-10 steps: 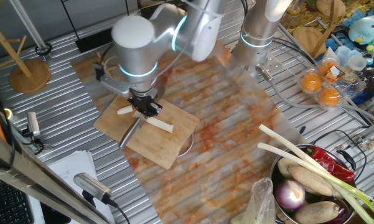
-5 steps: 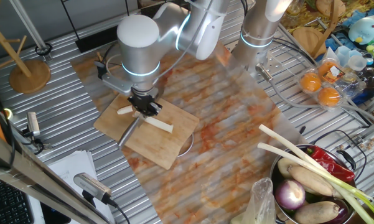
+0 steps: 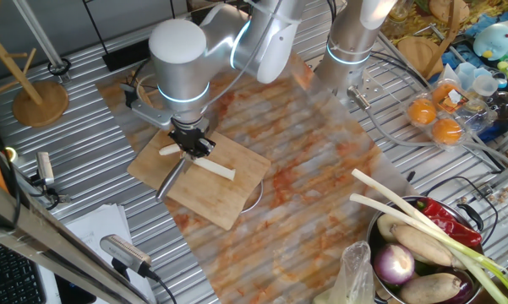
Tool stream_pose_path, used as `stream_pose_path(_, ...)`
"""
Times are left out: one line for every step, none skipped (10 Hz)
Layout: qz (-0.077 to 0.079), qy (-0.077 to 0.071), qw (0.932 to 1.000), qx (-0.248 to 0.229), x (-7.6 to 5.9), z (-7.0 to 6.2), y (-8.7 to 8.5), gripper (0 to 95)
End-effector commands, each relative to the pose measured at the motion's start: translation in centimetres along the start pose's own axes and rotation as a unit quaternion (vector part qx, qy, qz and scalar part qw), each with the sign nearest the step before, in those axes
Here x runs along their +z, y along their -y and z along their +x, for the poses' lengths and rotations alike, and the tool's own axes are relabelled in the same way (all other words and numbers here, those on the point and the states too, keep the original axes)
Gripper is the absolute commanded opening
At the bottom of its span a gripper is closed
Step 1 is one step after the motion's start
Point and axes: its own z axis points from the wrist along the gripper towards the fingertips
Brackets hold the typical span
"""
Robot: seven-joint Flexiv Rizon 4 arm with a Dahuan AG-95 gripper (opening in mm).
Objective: Chop the scallions
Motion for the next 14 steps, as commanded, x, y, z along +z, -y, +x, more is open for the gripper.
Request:
stream_pose_path(0.002, 0.003, 1.0, 0.001, 0.1, 0.0, 0.2, 0.0)
stream_pose_path(0.002, 0.003, 1.0, 0.001, 0.2, 0.0, 0.2, 0.0)
stream_pose_path(0.001, 0.004, 1.0, 0.001, 0.1, 0.1, 0.4, 0.0)
stream_pose_path(0.001, 0.004, 1.0, -0.001, 0.0, 0.2, 0.6, 0.0)
stream_pose_path(0.0, 0.004, 1.0, -0.003, 0.0, 0.3, 0.8, 0.0)
stream_pose_path(-0.002, 0.005, 1.0, -0.002, -0.1, 0.4, 0.9, 0.0)
stream_pose_path(-0.002, 0.006, 1.0, -0.002, -0.1, 0.4, 0.9, 0.0)
stream_pose_path(-0.002, 0.005, 1.0, -0.002, -0.1, 0.3, 0.9, 0.0)
stream_pose_path(-0.001, 0.005, 1.0, -0.001, -0.1, 0.3, 0.9, 0.0)
stream_pose_path(-0.001, 0.005, 1.0, -0.002, -0.1, 0.2, 1.1, 0.0)
stream_pose_path(-0.001, 0.005, 1.0, -0.003, -0.1, 0.1, 1.2, 0.0)
stream_pose_path(0.0, 0.004, 1.0, -0.004, -0.1, 0.1, 1.3, 0.0)
stream_pose_path(0.0, 0.005, 1.0, -0.005, 0.1, 0.1, 1.5, 0.0)
stream_pose_path(0.0, 0.006, 1.0, -0.008, 0.3, 0.2, 1.6, 0.0)
